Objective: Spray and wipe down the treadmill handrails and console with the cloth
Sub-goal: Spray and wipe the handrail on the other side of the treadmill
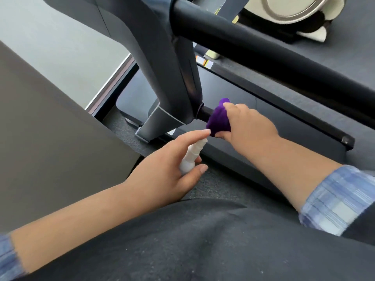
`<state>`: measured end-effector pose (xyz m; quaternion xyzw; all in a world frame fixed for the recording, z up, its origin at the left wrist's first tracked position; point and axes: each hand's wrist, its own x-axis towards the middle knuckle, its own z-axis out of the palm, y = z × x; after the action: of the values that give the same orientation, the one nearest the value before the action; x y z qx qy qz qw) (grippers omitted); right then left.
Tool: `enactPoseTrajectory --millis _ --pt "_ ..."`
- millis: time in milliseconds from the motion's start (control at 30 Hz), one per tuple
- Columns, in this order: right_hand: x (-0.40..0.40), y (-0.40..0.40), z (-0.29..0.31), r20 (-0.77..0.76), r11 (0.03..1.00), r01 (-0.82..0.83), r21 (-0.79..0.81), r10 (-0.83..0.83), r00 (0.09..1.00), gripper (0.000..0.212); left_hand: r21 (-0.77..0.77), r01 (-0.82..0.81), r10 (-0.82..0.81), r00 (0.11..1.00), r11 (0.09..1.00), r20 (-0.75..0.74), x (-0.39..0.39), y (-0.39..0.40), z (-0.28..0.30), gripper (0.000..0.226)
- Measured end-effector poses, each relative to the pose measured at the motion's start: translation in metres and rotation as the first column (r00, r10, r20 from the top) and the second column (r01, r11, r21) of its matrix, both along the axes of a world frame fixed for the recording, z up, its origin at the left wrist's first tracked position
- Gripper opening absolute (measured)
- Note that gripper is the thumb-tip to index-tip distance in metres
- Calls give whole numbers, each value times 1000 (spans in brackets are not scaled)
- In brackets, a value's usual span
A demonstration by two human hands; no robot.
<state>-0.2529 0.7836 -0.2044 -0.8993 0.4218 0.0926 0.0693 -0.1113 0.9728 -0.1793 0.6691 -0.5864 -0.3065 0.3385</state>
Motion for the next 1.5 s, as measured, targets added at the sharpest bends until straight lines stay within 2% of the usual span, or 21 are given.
enactPoseTrajectory --millis 100,233,433,533,633,833,967,1100,1233,1267,1400,1500 --pt "-17 10 5 -27 998 21 -63 -23 999 67 4 5 -5 1000 1000 3 6 -1 0 64" --pt "13 15 -4 -87 988 11 -156 -24 996 75 1 -42 42 999 999 8 17 2 -3 60" --pt "68 7 -14 -72 996 8 -88 -14 997 73 39 13 -12 1000 999 -15 12 -6 -4 64" --pt "49 3 -9 8 998 57 -10 -57 998 73 48 62 -61 998 997 -12 7 -11 -1 61" --pt "13 1 2 6 987 148 59 -149 989 78 25 104 -103 994 994 -26 5 -16 3 63" --pt "-37 8 12 -54 984 179 -5 -179 982 79 -10 104 -104 994 995 -25 24 -9 0 62" --pt "-8 10 6 -23 989 134 -54 -136 990 76 -13 58 -58 997 998 -54 40 -2 0 61" --pt "54 8 -12 38 997 64 -40 -62 997 72 -19 76 -77 995 997 -58 49 1 2 63" --pt "72 10 -18 -49 991 128 -25 -129 990 88 -11 97 -97 995 995 -19 53 0 6 67" --pt "68 12 -18 -40 991 123 -45 -125 991 84 -8 100 -100 995 995 -19 52 -2 6 68" --pt "56 14 -5 45 990 135 -40 -133 990 41 -6 189 -189 982 982 -21 31 -20 5 64" --pt "27 12 5 56 989 144 -17 -143 988 40 -58 291 -290 957 955 23 10 -36 6 63"
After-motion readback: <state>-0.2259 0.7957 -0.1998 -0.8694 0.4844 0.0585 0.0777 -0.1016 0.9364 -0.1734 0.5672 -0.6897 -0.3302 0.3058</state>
